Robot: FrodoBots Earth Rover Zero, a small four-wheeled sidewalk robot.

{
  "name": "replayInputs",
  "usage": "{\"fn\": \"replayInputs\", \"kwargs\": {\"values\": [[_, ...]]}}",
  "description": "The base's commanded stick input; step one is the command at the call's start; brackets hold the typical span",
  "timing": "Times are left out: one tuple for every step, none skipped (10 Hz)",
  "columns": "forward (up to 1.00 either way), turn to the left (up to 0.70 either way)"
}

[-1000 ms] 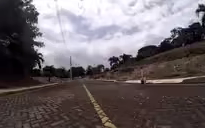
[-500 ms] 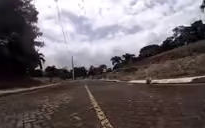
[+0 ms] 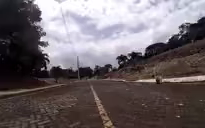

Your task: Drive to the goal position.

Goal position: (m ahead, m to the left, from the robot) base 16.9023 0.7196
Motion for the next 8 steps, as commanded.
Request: {"fn": "replayInputs", "kwargs": {"values": [[0.70, 0.00], [0.70, 0.00], [0.70, 0.00], [0.70, 0.00], [0.70, 0.00], [0.70, 0.00], [0.70, 0.00], [0.70, 0.00]]}}
